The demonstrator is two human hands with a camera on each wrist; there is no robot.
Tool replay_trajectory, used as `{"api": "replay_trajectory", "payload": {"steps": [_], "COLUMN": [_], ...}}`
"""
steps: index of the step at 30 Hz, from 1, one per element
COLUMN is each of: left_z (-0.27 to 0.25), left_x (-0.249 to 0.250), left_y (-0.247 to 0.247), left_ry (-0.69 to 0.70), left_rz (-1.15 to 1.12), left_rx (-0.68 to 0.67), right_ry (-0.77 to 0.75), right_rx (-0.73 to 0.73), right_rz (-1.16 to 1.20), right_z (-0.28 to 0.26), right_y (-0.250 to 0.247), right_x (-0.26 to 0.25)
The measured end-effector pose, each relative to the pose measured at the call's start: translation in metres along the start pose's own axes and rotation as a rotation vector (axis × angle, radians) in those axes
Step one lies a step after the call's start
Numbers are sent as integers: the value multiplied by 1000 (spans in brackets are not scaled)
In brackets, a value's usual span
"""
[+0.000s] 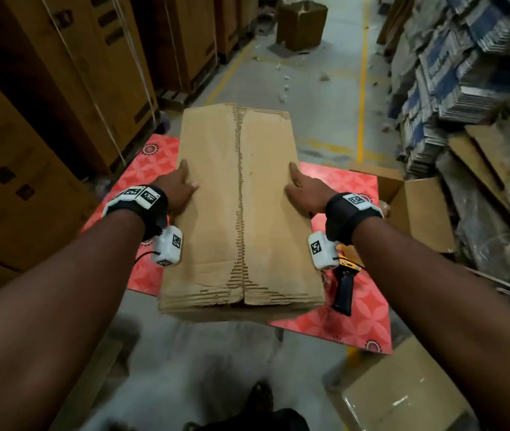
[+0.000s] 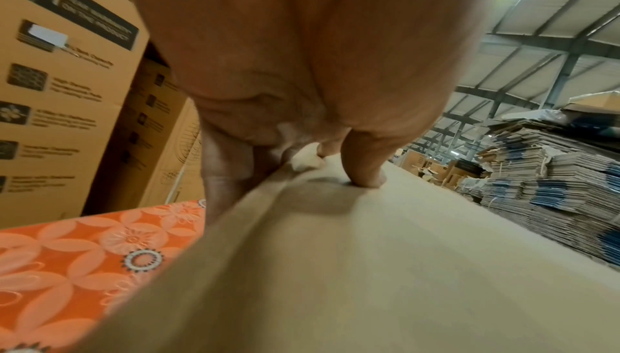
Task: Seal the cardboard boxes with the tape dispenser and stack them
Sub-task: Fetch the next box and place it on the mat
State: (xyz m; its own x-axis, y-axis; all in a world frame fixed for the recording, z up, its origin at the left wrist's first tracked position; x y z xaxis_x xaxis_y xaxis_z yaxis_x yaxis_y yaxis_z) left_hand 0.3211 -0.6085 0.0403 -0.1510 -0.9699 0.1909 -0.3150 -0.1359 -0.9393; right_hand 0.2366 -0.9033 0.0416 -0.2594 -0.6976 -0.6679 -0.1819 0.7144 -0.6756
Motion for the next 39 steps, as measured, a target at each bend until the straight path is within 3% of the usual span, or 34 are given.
{"api": "replay_trajectory", "payload": {"steps": [9, 16, 21, 32, 39], "left_z": [9, -62, -75, -4, 61], "left_x": [28, 21, 6, -10, -30], "left_y": [24, 57, 70, 29, -12], "left_ry": [5, -76, -72, 85, 95], "left_rz": [75, 150, 111, 293, 379], "left_rx": [-82, -211, -241, -318, -233], "right_ry": [100, 65, 60, 118, 204], "right_rx": [-34, -185, -165, -39, 107], "right_rz": [38, 44, 47, 167, 248], "right_z": [2, -42, -60, -31, 16], "right_y": [2, 31, 35, 54, 71], "right_x": [21, 32, 35, 4, -36]}}
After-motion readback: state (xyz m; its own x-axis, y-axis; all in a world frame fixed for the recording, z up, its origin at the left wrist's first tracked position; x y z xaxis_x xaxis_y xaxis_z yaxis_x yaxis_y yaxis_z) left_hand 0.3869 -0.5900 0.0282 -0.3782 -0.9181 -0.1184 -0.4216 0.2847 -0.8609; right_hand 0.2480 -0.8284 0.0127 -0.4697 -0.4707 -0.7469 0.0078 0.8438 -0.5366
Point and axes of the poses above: each hand's wrist, its own z-axis towards the middle knuckle, its own y-axis out of the palm, x = y × z, the point moved 8 cm from there along z, towards the middle knuckle, and after that the axes turned 11 degrees about z, right-handed, at the moved point
